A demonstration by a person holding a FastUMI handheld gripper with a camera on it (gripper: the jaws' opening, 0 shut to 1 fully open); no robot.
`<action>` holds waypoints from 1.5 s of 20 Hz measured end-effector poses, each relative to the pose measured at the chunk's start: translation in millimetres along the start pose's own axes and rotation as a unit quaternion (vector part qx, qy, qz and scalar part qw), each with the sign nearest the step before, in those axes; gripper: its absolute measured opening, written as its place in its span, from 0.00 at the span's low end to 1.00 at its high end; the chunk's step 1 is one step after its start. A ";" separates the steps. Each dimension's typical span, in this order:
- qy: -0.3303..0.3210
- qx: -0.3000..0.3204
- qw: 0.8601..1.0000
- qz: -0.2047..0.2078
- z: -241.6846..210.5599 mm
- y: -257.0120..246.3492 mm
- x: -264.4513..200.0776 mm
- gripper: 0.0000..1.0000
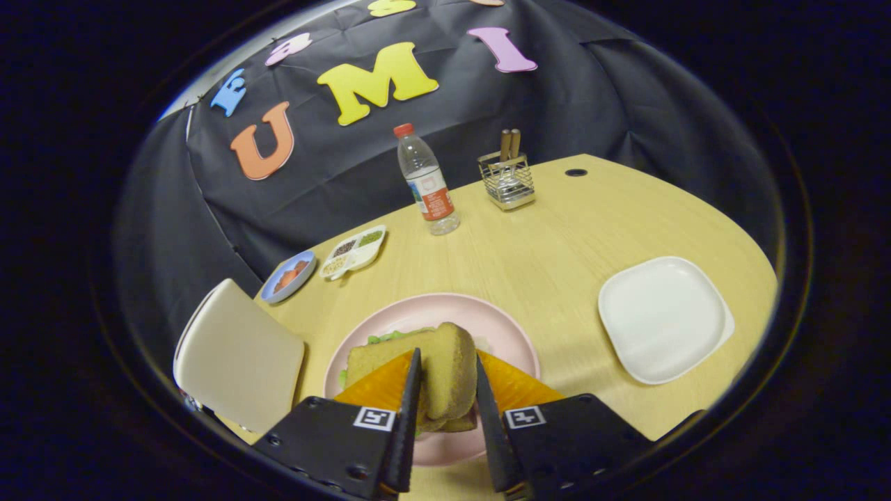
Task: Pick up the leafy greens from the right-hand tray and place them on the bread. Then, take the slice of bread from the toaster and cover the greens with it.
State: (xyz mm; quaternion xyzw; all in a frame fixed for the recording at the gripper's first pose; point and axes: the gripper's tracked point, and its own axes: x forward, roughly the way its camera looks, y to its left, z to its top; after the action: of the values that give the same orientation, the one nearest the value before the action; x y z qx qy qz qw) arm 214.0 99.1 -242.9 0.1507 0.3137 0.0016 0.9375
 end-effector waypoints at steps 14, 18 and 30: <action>-0.200 -0.135 0.970 0.005 87.3 47.4 -140.0 0.96; -0.250 -0.146 0.957 0.017 104.9 72.3 -219.5 0.96; -0.355 -0.186 0.916 0.010 87.9 86.4 -396.5 0.95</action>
State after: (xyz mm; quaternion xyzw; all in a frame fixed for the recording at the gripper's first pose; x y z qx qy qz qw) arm -44.8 118.1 81.2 -0.0326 -0.0472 0.0160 0.9982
